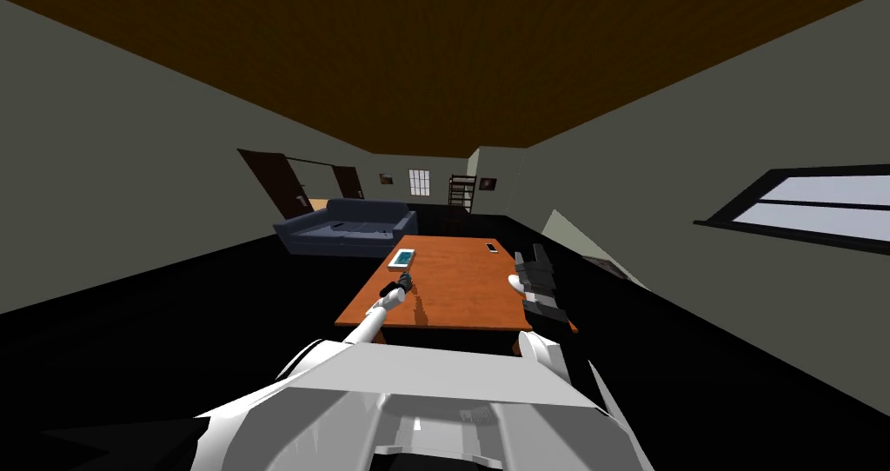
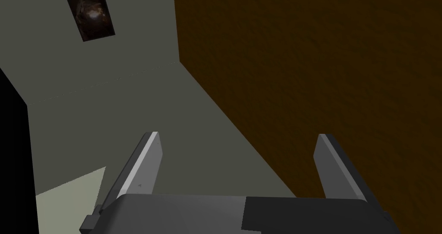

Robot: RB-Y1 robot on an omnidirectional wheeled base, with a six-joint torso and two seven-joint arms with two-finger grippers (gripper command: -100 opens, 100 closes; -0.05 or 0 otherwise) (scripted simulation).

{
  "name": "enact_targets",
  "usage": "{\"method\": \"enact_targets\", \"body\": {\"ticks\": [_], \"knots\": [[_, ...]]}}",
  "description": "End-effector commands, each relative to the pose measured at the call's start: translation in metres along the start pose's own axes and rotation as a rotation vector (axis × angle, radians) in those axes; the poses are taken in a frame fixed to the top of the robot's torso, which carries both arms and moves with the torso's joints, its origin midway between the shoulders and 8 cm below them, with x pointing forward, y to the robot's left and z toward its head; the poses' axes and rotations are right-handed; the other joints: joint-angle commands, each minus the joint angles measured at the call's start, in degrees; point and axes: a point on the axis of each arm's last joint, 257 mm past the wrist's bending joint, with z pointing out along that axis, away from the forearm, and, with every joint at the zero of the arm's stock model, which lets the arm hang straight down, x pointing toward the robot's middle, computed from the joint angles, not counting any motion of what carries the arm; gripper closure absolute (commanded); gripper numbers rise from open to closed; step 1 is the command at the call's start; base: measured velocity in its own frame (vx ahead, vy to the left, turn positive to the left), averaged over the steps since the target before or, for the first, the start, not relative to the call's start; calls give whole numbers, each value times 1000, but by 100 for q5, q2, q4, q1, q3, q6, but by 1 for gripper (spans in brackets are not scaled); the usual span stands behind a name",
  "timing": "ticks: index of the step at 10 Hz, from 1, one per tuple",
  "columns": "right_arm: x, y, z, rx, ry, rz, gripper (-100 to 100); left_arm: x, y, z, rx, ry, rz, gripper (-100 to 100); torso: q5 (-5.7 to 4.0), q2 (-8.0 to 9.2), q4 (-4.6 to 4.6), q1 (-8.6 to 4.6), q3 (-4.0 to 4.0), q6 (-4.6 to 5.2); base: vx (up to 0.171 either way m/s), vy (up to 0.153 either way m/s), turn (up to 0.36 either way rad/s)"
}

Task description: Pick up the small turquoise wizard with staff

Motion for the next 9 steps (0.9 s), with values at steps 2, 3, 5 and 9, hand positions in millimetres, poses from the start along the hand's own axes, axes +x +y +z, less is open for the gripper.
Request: {"method": "enact_targets", "body": {"ticks": [2, 3, 5, 9], "knots": [[0, 0, 0, 0, 0, 0, 0, 0, 1, 0, -2, 0, 0, 100, -2, 3, 3, 1, 3, -3, 0, 0, 0], [0, 0, 0, 0, 0, 0, 0, 0, 0, 0, 1, 0, 1, 100, 1, 3, -1, 1, 1, -1, 0, 0, 0], [0, 0, 0, 0, 0, 0, 0, 0, 0, 0, 0, 0, 1, 0, 2, 3, 0, 1, 2, -1, 0, 0, 0], [0, 0, 0, 0, 0, 0, 0, 28, 2, 6, -17, 30, 23, 100, 3, 29, 5, 5, 17, -3, -57, 9, 111]]}}
